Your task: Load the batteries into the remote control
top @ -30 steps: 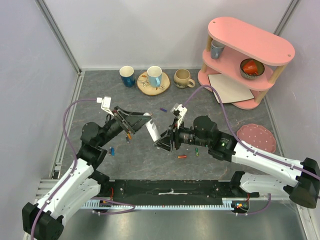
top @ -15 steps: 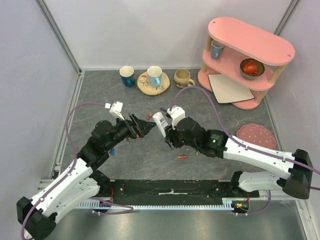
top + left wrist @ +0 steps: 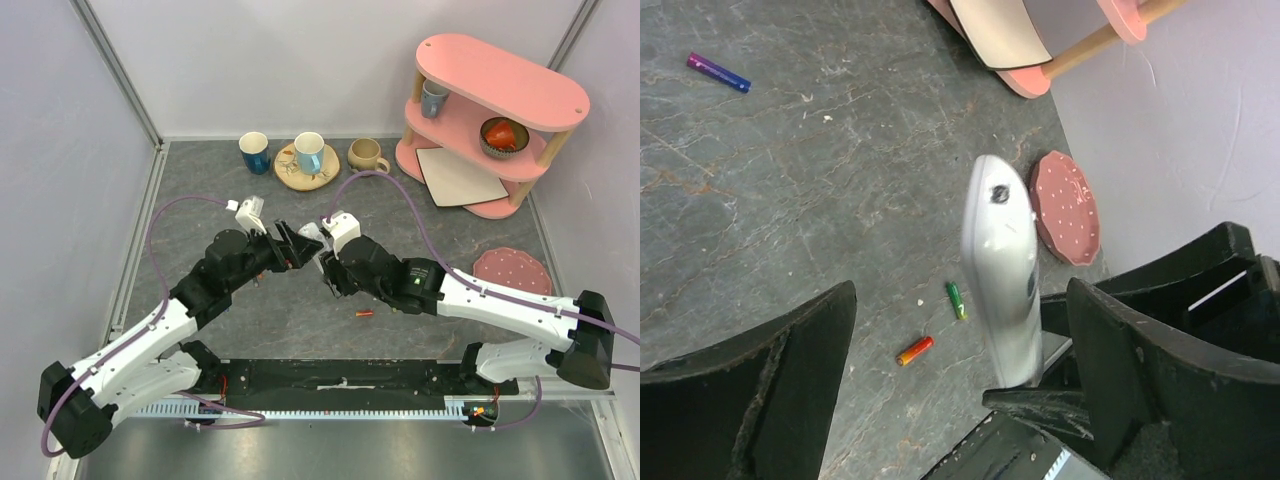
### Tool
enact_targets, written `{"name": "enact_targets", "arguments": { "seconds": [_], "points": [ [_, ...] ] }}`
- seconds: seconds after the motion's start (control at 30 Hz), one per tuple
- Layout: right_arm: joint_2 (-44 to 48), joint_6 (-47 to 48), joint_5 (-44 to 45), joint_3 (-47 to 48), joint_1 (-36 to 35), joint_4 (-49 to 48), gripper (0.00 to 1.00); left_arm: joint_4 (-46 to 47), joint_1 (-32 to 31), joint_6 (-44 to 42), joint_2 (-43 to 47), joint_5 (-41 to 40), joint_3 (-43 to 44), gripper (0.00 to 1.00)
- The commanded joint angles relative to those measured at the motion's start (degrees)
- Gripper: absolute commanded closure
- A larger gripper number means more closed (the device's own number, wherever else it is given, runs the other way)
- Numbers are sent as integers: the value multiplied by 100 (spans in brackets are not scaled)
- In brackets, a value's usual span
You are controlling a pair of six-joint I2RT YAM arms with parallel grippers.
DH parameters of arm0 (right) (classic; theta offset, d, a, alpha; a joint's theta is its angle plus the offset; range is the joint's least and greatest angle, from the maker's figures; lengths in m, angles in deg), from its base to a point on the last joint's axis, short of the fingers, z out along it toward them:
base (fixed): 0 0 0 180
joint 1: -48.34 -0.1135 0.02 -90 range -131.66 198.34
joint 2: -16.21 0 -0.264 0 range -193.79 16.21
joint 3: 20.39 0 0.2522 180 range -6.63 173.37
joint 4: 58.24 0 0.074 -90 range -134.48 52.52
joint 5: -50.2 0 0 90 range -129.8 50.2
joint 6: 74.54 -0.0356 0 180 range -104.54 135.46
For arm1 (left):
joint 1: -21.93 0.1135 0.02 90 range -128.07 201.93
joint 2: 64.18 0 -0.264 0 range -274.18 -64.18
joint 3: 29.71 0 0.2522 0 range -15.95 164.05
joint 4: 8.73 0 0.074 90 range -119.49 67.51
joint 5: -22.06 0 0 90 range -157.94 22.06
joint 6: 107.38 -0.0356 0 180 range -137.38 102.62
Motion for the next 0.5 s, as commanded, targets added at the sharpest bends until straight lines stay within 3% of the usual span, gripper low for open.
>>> {"name": "enact_targets", "arguments": {
  "seconds": [0.0,0.23,0.47],
  "points": [
    [-24,55,187,297,-49,-32,64,481,-64,-177,-189,9,288,11],
    [-24,46,169,305,-49,-32,64,824,-125,-115,-532,290,253,29],
    [-33,55,161,288,-57,-41,64,956,-134,-106,-620,326,183,35]
  ]
}}
